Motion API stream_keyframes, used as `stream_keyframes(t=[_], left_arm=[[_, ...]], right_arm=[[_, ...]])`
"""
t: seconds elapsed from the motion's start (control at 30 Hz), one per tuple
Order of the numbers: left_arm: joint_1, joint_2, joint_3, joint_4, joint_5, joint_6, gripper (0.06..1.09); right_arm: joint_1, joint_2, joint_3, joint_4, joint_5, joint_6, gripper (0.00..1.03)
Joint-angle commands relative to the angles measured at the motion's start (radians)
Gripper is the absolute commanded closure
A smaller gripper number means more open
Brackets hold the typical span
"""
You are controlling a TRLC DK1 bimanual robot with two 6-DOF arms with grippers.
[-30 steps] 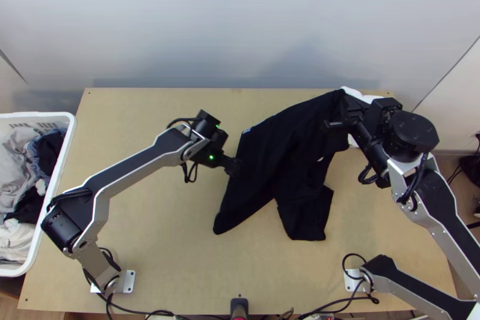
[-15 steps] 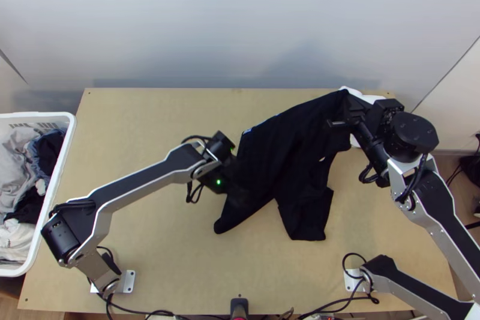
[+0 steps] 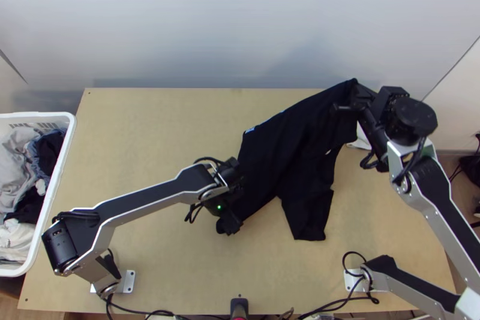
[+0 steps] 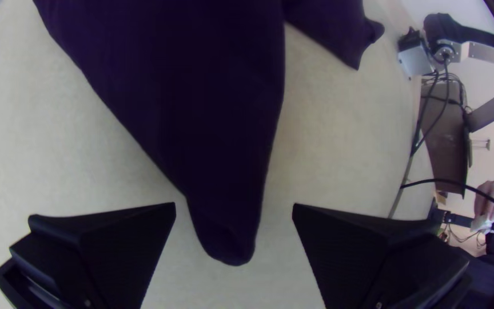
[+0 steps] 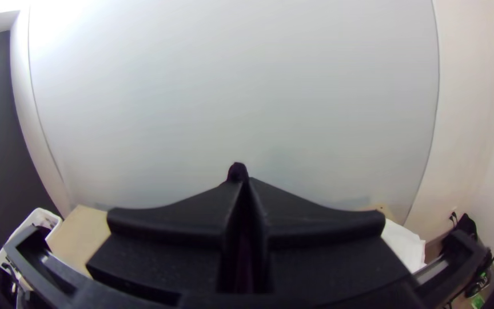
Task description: Fold the t-shirt
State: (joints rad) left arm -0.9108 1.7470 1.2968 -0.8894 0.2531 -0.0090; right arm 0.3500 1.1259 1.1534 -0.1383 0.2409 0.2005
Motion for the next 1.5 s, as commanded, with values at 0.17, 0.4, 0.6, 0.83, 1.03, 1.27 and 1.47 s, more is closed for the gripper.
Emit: stream_keyframes(t=[0.17, 0.4, 0.6, 0.83, 1.03, 1.27, 1.47], left_arm=[[-0.03, 0.002, -0.025, 0.102, -0.181, -0.011, 0.36], [0.01, -0.011, -0.028, 0.239, -0.235, -0.039, 1.05], [0.159, -0.012, 0.079, 0.291, -0.235, -0.144, 1.05], [0.415, 0.003, 0.308, 0.3, -0.235, -0.255, 1.05], [0.616, 0.036, 0.507, 0.3, -0.236, -0.307, 1.05], [0.77, 0.02, 0.668, 0.302, -0.236, -0.362, 1.05], [0.829, -0.032, 0.713, 0.353, -0.236, -0.367, 1.05]], right_arm=[[-0.043, 0.072, 0.068, 0.008, 0.001, 0.076, 1.0], [-0.051, 0.066, 0.066, 0.008, 0.0, 0.077, 1.0], [-0.06, 0.06, 0.058, 0.031, 0.001, 0.076, 1.0], [-0.071, 0.058, 0.06, 0.051, 0.001, 0.071, 1.0], [-0.082, 0.055, 0.066, 0.091, 0.001, 0.048, 1.0], [-0.106, 0.041, 0.063, 0.218, 0.001, 0.02, 1.0], [-0.112, 0.034, 0.097, 0.255, 0.001, 0.016, 1.0]])
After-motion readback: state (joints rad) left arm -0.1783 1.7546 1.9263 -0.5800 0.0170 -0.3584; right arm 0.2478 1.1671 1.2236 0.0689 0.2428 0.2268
